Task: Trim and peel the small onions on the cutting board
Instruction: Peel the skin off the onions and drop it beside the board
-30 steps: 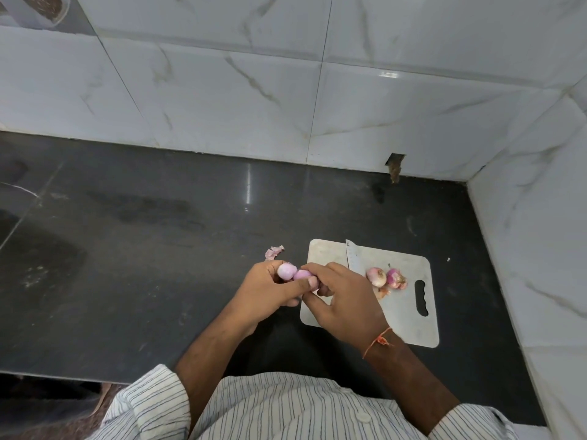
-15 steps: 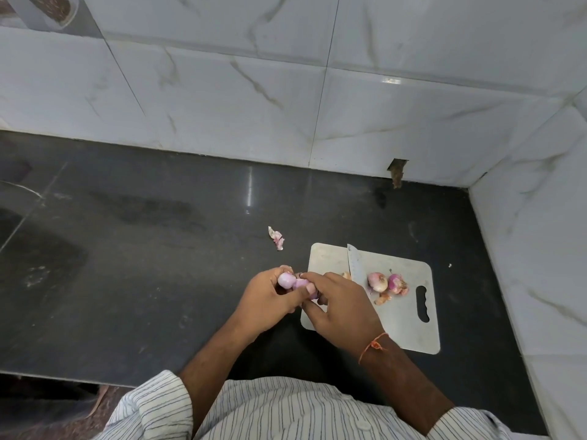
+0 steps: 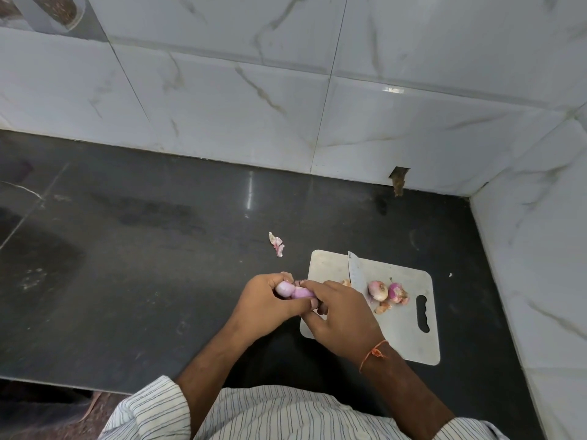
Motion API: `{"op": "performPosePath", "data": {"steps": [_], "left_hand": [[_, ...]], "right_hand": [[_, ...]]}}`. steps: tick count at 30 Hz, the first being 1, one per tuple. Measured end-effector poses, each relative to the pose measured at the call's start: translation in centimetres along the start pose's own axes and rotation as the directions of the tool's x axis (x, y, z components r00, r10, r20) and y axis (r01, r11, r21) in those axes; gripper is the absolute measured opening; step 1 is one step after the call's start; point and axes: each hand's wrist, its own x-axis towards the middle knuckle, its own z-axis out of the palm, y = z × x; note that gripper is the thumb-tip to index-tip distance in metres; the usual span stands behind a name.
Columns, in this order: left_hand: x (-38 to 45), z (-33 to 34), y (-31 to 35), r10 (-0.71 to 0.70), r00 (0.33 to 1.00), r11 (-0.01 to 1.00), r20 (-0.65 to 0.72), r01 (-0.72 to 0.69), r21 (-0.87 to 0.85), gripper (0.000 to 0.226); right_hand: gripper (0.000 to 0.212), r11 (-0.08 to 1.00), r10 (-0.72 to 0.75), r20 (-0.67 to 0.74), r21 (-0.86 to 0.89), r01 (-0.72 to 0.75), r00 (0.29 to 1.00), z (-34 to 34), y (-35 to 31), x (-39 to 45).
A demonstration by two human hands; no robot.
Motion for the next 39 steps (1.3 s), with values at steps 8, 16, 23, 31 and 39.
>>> {"op": "performPosePath", "data": {"steps": [8, 16, 23, 31, 39], "left_hand": [[0.2, 0.3, -0.2, 0.058, 0.998, 0.998, -0.014, -0.058, 0.028, 0.009], [-0.1, 0.3, 0.5, 0.097, 0.995, 0.995, -0.033, -0.097, -0.010, 0.008], [-1.0, 0.5, 0.2, -0.103, 0.994, 0.770, 0.027, 0.097, -0.630, 0.036], [0.7, -0.9, -2.4, -0.172, 0.983, 0.962, -0.056, 0.156, -0.222, 0.020], [2.1, -0.5, -4.6, 0.091, 0.996, 0.747, 0.015, -0.078, 0.660, 0.047]], "right_hand": [[0.043, 1.000, 0.000, -0.045, 0.012, 0.001, 0.999, 0.1, 0.3, 0.3], [0.034, 0.980, 0.072, -0.082, 0.191, -0.055, 0.994, -0.3, 0.1, 0.3], [0.013, 0.765, 0.207, 0.030, 0.618, -0.181, 0.978, -1.5, -1.0, 0.2], [0.024, 0.517, 0.409, 0.132, 0.781, -0.349, 0.903, -1.5, 1.4, -0.2], [0.031, 0.595, 0.453, 0.092, 0.710, -0.377, 0.887, -0.3, 3.5, -0.2]]}}
